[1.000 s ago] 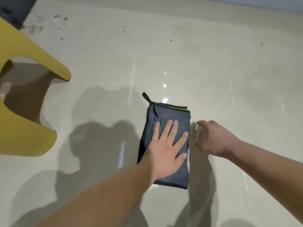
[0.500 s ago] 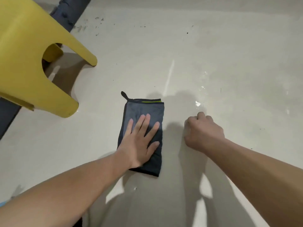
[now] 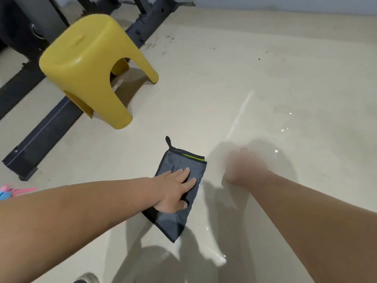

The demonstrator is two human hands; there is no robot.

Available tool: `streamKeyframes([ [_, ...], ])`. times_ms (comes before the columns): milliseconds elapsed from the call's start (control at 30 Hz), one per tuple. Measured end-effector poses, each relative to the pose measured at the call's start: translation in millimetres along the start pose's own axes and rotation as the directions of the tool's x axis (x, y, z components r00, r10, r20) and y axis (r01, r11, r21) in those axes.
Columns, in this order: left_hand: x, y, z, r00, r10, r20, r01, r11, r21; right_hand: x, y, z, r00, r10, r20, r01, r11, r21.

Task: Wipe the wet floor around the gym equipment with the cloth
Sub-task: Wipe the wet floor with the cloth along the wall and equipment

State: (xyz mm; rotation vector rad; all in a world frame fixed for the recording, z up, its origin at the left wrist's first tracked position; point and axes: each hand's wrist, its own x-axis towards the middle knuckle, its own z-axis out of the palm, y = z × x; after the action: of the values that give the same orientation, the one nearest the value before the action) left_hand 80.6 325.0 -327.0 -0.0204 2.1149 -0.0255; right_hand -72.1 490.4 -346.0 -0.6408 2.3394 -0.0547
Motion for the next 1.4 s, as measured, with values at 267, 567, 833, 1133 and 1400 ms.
streamKeyframes([
  [267, 46.2, -3.3, 51.6, 0.972, 0.045, -0.229, -0.075, 0.989, -0.124, 0.5, -27.1, 13.9, 1.000, 0.003, 0.003, -0.003, 1.000, 0.009],
  [567, 82.2, -105.7, 82.9, 0.765, -0.003, -0.645, -0.161, 0.967, -0.196, -3.5, -111.6, 48.6, 0.994, -0.022, -0.110, 0.001, 0.982, -0.190],
  [833, 40.8, -185.9, 174.0, 0.622, -0.299, -0.724, -0.011, 0.921, -0.390, -2.3, -211.0, 79.1, 0.992, -0.078, -0.095, 0.073, 0.996, -0.055],
  [1133, 20.3, -178.1, 214.7, 0.647, 0.085, -0.758, -0.196, 0.979, -0.058, 17.6, -274.2, 82.5, 0.993, -0.117, -0.002, 0.113, 0.966, -0.233],
  [1400, 21.1, -263.7, 202.6, 0.618, -0.514, -0.595, 0.118, 0.809, -0.576, 39.5, -331.3, 69.4, 0.984, -0.177, 0.007, 0.176, 0.977, -0.119],
])
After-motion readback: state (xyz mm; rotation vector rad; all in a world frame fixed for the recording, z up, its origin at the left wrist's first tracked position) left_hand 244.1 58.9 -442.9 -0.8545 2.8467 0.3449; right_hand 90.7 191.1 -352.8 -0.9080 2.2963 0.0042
